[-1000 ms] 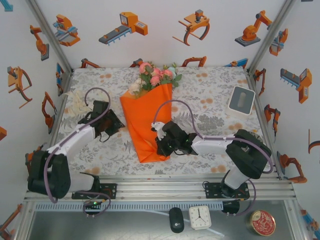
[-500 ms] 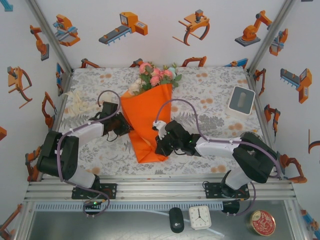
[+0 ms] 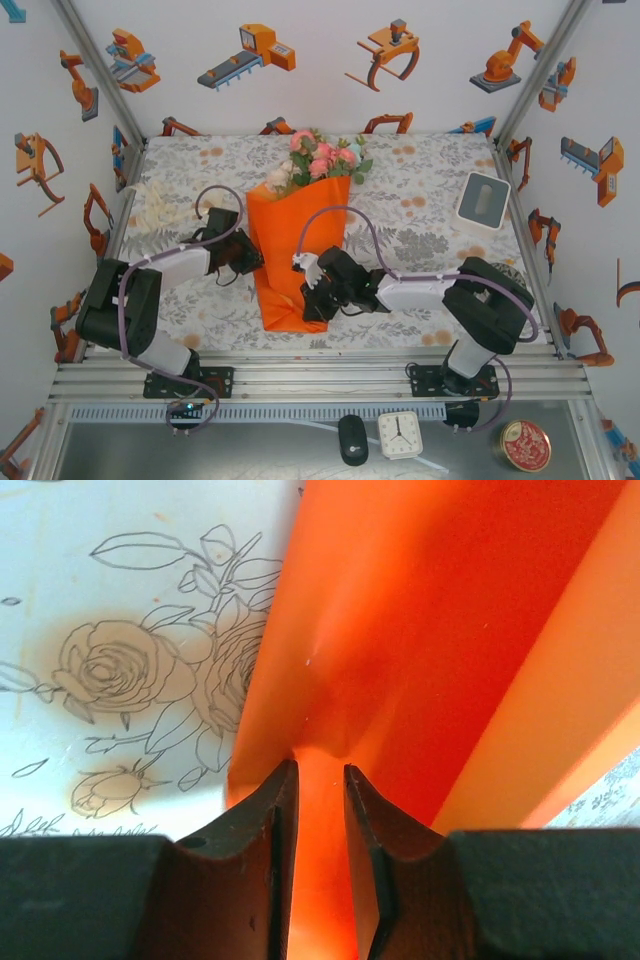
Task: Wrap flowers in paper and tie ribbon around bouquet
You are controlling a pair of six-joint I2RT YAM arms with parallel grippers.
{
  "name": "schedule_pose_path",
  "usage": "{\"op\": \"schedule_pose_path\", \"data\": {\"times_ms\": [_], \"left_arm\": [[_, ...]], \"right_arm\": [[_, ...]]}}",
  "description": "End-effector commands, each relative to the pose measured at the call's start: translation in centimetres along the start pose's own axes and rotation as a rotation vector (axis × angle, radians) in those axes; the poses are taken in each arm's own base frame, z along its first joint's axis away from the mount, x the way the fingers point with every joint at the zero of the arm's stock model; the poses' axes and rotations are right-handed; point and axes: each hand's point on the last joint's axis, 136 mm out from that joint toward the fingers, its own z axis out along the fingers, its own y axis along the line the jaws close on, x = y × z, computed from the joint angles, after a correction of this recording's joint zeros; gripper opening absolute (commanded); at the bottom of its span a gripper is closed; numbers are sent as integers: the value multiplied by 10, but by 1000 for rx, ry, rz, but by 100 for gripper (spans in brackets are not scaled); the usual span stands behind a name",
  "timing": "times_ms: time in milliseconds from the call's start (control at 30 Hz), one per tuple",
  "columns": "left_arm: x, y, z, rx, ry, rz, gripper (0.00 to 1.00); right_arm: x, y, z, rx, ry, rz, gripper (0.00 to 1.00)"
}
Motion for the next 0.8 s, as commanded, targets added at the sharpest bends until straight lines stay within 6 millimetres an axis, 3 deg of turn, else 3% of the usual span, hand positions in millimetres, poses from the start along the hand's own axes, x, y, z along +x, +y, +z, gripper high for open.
{"op": "schedule_pose_path", "data": {"times_ms": [0,167,267,333,500,567,767], "left_arm": [[-3,21,-17,-75,-35,-35,32],[-21,14,-78,-79,-147,-4,34],[-16,-10,-97,43,-151,-31,34],[0,-32,-94,127,-87,-47,34],[67,-85,-70,213,162,56,33],[87,-86,-61,195,226,82,33],[133,-54,-40,94,426,129,30]], "right_arm": [[2,4,1,-7,14,-8,16],[2,6,-2,-12,7,-21,30],[-2,13,-3,-50,-12,-21,40],[-8,20,-5,-84,-47,-18,45],[-21,31,-18,-131,-144,-10,52],[-20,31,-20,-129,-148,-9,52],[-26,33,-28,-134,-204,1,52]]}}
